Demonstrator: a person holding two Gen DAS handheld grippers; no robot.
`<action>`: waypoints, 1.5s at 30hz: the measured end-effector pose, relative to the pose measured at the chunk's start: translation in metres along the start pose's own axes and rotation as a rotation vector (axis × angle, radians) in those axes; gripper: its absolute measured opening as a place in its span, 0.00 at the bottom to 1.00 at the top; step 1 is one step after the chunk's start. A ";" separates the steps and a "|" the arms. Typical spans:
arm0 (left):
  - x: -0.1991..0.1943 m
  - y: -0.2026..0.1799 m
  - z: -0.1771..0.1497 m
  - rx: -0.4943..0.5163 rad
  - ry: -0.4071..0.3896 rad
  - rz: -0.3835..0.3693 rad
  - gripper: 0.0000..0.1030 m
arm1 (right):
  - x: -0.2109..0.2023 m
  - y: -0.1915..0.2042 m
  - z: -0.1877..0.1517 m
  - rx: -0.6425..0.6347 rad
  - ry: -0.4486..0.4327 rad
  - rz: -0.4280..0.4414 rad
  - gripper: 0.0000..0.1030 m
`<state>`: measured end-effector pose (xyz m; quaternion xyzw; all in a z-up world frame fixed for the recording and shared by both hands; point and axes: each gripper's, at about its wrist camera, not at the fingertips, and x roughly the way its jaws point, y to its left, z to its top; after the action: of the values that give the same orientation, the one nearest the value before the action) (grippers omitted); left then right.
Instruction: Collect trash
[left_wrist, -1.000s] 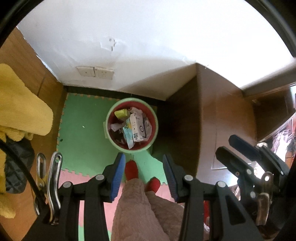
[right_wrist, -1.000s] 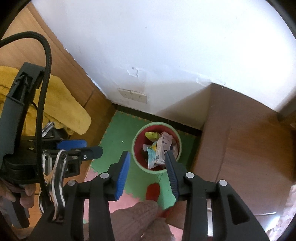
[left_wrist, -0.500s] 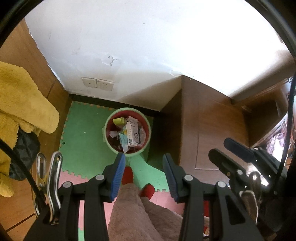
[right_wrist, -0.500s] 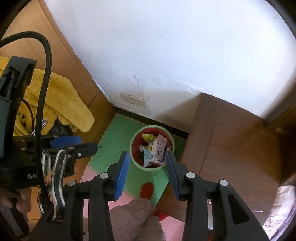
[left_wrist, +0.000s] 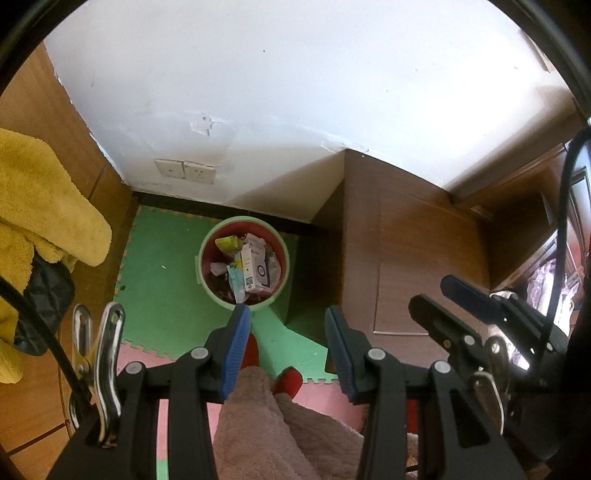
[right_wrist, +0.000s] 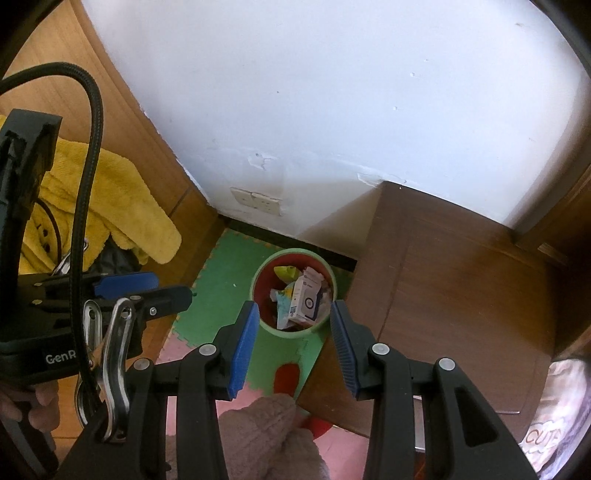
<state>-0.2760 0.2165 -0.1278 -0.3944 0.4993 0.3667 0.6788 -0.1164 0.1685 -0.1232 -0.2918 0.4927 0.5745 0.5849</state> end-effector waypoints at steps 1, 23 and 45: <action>0.000 -0.001 0.000 0.001 -0.002 0.003 0.42 | -0.001 -0.001 -0.001 0.001 -0.001 0.000 0.40; -0.002 0.005 -0.001 -0.029 -0.008 0.055 0.42 | -0.001 -0.005 -0.002 -0.009 -0.004 0.007 0.40; -0.002 0.011 -0.005 -0.032 -0.004 0.056 0.42 | -0.001 -0.003 -0.006 -0.013 -0.004 0.004 0.40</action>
<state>-0.2886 0.2164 -0.1288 -0.3903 0.5027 0.3942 0.6630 -0.1144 0.1616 -0.1250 -0.2934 0.4884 0.5792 0.5830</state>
